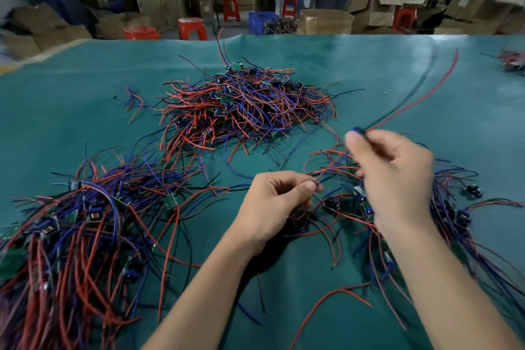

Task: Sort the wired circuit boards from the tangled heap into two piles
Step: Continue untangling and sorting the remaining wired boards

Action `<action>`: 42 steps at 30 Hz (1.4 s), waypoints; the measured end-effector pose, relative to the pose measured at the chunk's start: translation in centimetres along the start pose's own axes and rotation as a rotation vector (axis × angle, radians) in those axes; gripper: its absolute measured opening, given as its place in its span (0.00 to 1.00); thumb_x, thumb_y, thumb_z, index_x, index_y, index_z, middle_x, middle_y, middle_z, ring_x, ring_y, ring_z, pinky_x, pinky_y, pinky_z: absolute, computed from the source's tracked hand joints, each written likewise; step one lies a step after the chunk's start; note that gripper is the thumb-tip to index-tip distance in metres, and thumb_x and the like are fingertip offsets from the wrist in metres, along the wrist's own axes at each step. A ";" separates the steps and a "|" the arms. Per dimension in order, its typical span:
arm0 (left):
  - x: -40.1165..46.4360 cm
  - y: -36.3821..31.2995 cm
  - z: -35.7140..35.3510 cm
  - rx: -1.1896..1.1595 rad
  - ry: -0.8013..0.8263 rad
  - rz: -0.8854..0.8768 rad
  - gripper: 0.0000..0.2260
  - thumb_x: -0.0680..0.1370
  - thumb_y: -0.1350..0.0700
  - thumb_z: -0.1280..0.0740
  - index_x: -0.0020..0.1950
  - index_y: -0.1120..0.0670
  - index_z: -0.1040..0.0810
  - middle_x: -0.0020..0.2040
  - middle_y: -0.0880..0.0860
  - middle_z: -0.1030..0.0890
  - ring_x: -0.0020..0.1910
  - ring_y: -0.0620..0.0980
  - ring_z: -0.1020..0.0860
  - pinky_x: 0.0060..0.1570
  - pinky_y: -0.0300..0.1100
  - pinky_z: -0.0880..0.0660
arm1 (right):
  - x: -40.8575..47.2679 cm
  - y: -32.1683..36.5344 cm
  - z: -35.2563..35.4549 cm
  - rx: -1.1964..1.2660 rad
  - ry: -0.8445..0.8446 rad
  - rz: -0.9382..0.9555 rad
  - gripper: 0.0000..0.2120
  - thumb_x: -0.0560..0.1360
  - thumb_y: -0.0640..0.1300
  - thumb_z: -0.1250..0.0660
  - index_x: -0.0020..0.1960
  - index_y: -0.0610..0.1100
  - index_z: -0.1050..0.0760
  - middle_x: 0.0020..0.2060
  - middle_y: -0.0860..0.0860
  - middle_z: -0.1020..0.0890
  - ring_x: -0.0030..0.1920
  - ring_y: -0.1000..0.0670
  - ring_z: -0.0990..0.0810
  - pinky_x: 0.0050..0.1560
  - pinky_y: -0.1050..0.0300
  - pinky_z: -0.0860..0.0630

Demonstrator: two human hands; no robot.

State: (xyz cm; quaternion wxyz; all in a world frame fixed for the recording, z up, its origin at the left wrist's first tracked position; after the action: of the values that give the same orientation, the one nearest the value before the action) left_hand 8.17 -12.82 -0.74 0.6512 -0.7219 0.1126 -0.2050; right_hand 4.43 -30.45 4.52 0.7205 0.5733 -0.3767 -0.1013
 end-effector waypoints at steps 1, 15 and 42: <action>-0.1 -0.1 -0.2 0.020 0.027 -0.010 0.06 0.79 0.62 0.32 0.46 0.60 0.16 0.29 0.47 0.24 0.27 0.41 0.32 0.29 0.30 0.35 | 0.3 0.3 0.8 0.038 -0.059 0.010 0.11 0.71 0.58 0.27 0.38 0.51 0.18 0.29 0.59 0.19 0.30 0.55 0.25 0.38 0.54 0.27; -0.1 0.1 0.1 0.139 -0.057 -0.003 0.04 0.70 0.54 0.31 0.39 0.51 0.17 0.37 0.49 0.19 0.36 0.45 0.25 0.40 0.39 0.26 | -3.0 13.0 -9.9 0.071 0.411 0.095 0.18 0.77 0.53 0.26 0.34 0.42 0.17 0.28 0.47 0.16 0.25 0.50 0.22 0.28 0.54 0.26; 0.1 0.4 0.5 0.218 -0.120 0.028 0.05 0.72 0.57 0.31 0.42 0.56 0.17 0.34 0.49 0.18 0.32 0.46 0.24 0.40 0.46 0.24 | 5.4 -1.7 -15.4 -1.027 0.613 0.117 0.06 0.78 0.43 0.29 0.54 0.47 0.19 0.59 0.41 0.20 0.60 0.36 0.21 0.57 0.44 0.21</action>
State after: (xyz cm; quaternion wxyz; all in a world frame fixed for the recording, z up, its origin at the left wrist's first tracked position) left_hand 8.58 -12.46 -1.14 0.7342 -0.6562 0.0606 -0.1632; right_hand 18.84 -22.56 4.34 0.9855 0.1335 -0.0854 -0.0605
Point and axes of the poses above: each hand's wrist, its own x-axis towards the middle knuckle, its own z-axis out of the back of the hand, y = z × x, the point moved 6 cm from there along x, towards the middle knuckle
